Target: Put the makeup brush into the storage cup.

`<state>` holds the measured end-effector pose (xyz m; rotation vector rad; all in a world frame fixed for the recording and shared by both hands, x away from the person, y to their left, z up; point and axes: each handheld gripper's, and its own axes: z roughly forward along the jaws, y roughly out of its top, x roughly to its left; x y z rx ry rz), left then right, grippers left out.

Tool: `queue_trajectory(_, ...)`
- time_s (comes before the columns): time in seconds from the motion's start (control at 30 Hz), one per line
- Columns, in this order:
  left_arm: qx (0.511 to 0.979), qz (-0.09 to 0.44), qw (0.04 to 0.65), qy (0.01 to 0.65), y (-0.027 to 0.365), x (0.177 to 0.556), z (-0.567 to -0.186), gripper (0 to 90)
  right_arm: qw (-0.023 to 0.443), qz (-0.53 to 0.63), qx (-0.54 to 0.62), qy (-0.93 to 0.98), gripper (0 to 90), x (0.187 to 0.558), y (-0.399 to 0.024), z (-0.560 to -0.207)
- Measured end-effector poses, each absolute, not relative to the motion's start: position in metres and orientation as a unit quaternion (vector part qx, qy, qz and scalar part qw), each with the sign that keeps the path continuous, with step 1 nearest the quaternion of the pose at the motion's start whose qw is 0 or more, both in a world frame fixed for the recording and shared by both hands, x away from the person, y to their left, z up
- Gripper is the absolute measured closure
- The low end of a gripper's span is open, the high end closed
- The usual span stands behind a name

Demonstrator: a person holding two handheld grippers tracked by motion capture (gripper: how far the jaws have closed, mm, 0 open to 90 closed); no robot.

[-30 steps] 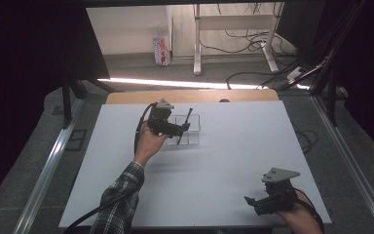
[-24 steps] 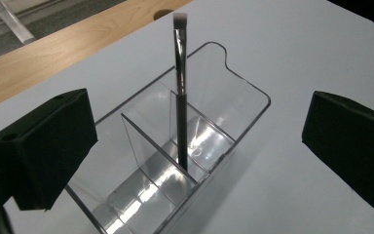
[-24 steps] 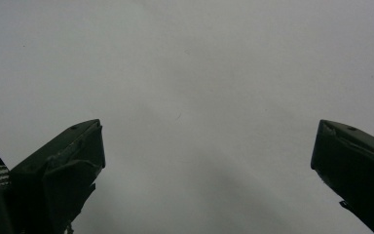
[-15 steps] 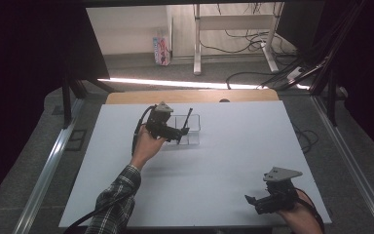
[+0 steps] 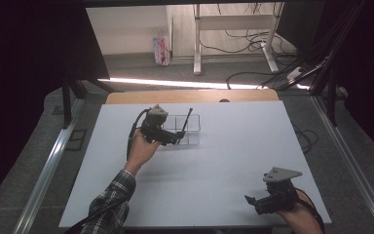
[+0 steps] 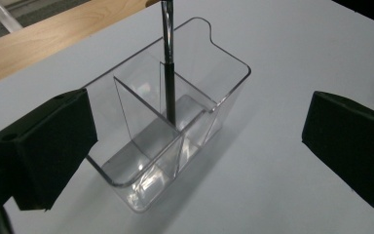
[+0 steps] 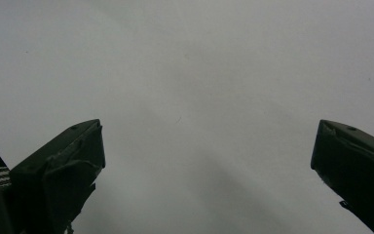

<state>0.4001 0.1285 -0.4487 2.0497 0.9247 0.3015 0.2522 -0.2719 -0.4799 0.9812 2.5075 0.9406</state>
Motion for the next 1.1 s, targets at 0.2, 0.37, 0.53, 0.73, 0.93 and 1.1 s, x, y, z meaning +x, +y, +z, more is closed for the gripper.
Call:
queue_trajectory(0.2, 0.819, 0.120, 0.422, 0.370, 0.134, 0.391, -0.451, 0.0, 0.145, 0.326, 0.340, 0.870, 0.0, 0.252, -0.272, -0.480)
queue_trajectory(0.37, 0.818, 0.109, 0.427, 0.368, 0.137, 0.384, -0.453, 0.3, 0.145, 0.326, 0.340, 0.870, 0.0, 0.252, -0.271, -0.480)
queue_trajectory(0.53, 0.814, 0.105, 0.437, 0.369, 0.140, 0.379, -0.454, 0.8, 0.145, 0.326, 0.340, 0.870, 0.0, 0.252, -0.271, -0.480)
queue_trajectory(0.73, 0.811, 0.108, 0.441, 0.369, 0.142, 0.369, -0.455, 0.8, 0.144, 0.330, 0.342, 0.868, 0.0, 0.252, -0.272, -0.479)
queue_trajectory(0.93, 0.808, 0.109, 0.445, 0.370, 0.144, 0.362, -0.455, 0.8, 0.144, 0.334, 0.342, 0.867, 0.0, 0.252, -0.273, -0.479)
queue_trajectory(1.1, 0.807, 0.110, 0.449, 0.367, 0.145, 0.356, -0.455, 0.7, 0.144, 0.335, 0.342, 0.866, 0.0, 0.252, -0.273, -0.478)
